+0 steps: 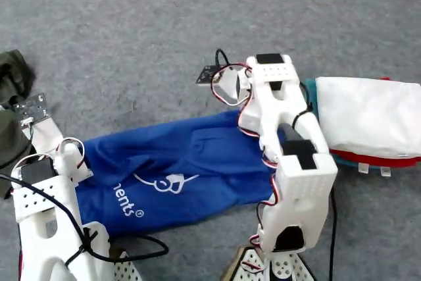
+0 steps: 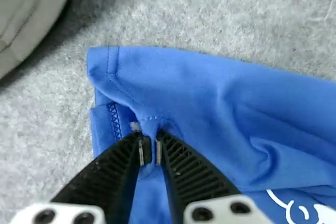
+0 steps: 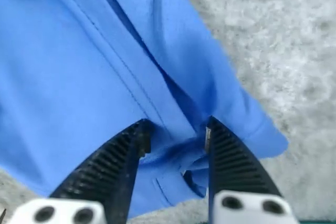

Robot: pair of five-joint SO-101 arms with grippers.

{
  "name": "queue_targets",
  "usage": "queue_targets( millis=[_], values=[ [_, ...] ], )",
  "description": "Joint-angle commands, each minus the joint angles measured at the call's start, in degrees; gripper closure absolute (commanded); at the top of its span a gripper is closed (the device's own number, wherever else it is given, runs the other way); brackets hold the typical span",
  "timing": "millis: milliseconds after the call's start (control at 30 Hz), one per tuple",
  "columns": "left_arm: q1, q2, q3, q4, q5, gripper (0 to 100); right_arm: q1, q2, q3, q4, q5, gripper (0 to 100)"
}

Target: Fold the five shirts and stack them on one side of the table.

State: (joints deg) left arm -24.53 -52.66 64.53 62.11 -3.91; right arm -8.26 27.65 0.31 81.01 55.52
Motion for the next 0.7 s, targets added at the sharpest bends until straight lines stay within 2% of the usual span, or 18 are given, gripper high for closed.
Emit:
queue_targets(
  millis=[0,67,200,500,667],
  values=[
    [0.2,-0.9,-0.3,-0.5,0.4,98,1.6,2.2,-2.1,-0.1,1.6,81.5],
    [0.1,-0.9,-0.5,-0.4,0.4,98,2.2,3.5,-2.9,-0.1,1.9,82.6],
    [0.1,-0.9,-0.5,-0.4,0.4,98,4.2,4.5,-6.5,0.2,1.6,94.5],
    [0.2,-0.9,-1.2,-0.4,0.4,98,5.4,4.3,-16.3,9.5,1.4,97.9],
    [0.1,-0.9,-5.5,-0.3,0.4,98,5.4,4.2,-27.0,16.0,-3.1,98.1]
  ],
)
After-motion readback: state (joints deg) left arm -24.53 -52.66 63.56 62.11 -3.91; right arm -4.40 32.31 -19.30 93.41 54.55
